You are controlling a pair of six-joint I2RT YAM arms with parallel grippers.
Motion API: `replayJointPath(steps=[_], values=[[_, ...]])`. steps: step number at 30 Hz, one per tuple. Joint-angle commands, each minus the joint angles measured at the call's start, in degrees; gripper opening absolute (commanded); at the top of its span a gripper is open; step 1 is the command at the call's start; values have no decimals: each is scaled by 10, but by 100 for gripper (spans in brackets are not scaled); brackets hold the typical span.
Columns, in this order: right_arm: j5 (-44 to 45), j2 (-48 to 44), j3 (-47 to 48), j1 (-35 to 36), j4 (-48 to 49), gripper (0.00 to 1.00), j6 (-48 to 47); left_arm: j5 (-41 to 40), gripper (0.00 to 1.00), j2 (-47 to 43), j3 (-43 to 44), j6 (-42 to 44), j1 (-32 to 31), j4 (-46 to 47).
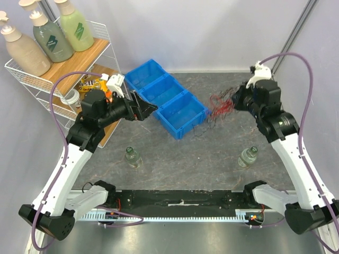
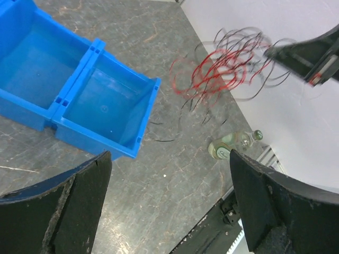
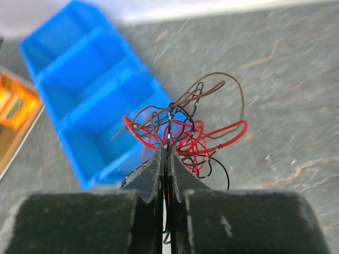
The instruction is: Untangle the cables
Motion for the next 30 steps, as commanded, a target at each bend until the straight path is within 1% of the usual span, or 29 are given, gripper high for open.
replayJointPath(steps=[1,3,5,8,11,12,14,15,16,17,21,23,25,27,30], values=[[-189,-40,-94,7,23,3,11,49,97,7,-8,-36,-7,32],[-275,-54,-156,8,60,3,33,57,97,15,-17,-38,-16,37],[-329,-63,-210,12,93,3,57,57,97,23,-32,-42,-38,44],[-370,-73,-281,25,146,3,99,35,97,42,-57,-47,-97,47],[-396,-82,-349,58,217,4,142,-7,95,62,-86,-59,-162,55],[-402,-80,-368,77,236,7,153,-28,94,67,-93,-63,-183,57],[-410,-65,-391,121,264,26,160,-62,95,82,-100,-61,-213,58],[-406,-52,-393,151,261,36,151,-75,95,90,-101,-59,-223,55],[-395,-41,-390,171,246,39,137,-86,95,96,-101,-56,-234,53],[-373,-33,-383,183,224,40,118,-94,95,100,-100,-53,-238,51],[-205,-50,-351,188,115,46,64,-106,95,124,-95,-51,-244,49],[-103,-58,-338,188,63,47,62,-108,90,139,-94,-54,-249,54],[-45,-62,-340,188,45,47,74,-115,83,154,-94,-57,-253,55],[-31,-61,-350,188,42,45,84,-122,81,166,-98,-59,-259,61],[-82,-55,-379,188,69,42,87,-124,79,187,-111,-65,-266,73]])
